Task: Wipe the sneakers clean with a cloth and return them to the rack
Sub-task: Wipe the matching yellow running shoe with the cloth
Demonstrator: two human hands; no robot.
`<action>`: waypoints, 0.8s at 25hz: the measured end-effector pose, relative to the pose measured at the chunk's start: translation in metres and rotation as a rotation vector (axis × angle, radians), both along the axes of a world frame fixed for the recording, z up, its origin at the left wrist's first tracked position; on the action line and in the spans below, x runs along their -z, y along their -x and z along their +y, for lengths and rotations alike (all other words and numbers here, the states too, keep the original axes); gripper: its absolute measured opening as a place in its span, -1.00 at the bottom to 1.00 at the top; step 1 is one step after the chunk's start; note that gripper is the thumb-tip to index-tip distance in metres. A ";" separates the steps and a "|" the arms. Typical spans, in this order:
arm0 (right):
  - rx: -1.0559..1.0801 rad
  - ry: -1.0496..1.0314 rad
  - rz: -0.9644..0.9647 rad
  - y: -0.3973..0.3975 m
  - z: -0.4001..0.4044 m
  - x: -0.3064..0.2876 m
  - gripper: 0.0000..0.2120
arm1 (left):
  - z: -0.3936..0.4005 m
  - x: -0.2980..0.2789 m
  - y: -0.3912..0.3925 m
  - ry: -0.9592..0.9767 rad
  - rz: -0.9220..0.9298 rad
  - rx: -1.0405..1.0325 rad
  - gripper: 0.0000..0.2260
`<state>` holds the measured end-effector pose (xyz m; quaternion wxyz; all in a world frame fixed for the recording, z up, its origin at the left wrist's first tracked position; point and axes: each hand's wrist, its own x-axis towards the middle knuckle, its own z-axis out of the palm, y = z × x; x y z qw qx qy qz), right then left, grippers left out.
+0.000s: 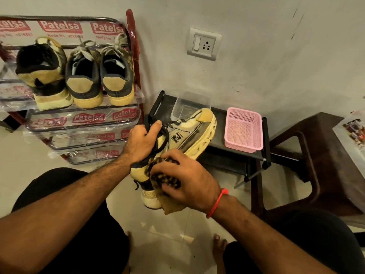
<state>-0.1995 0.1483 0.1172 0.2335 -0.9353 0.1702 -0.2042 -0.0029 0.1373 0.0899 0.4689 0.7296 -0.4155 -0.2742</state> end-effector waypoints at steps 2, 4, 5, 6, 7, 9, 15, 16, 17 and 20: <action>-0.018 0.136 0.039 0.005 -0.010 0.001 -0.66 | 0.002 -0.002 0.005 0.008 0.026 0.052 -0.47; 0.158 0.198 -0.013 0.014 -0.034 0.000 -0.66 | 0.004 -0.004 0.012 0.033 0.044 0.121 -0.38; 0.290 0.186 -0.064 0.020 -0.049 -0.002 -0.67 | 0.004 -0.006 0.016 0.036 0.047 0.146 -0.38; 0.426 0.161 -0.106 0.028 -0.064 -0.004 -0.67 | 0.005 -0.007 0.019 0.031 0.046 0.160 -0.42; 0.549 0.126 -0.132 0.036 -0.078 -0.005 -0.65 | 0.004 -0.007 0.022 0.020 0.049 0.163 -0.47; 0.699 0.053 -0.137 0.045 -0.092 -0.003 -0.63 | 0.002 -0.006 0.025 -0.005 0.047 0.147 -0.50; 0.198 -0.037 -0.052 0.001 -0.010 0.003 -0.69 | -0.004 -0.006 0.005 -0.074 0.045 -0.085 -0.42; 0.108 -0.005 -0.009 -0.006 0.004 0.002 -0.69 | -0.004 -0.006 0.001 -0.074 0.054 -0.109 -0.42; 0.049 0.035 0.030 -0.009 0.012 0.000 -0.68 | -0.003 -0.006 -0.003 -0.088 0.056 -0.122 -0.43; 0.051 -0.004 0.001 -0.006 0.005 -0.010 -0.68 | -0.005 -0.008 -0.004 -0.192 0.097 -0.143 -0.49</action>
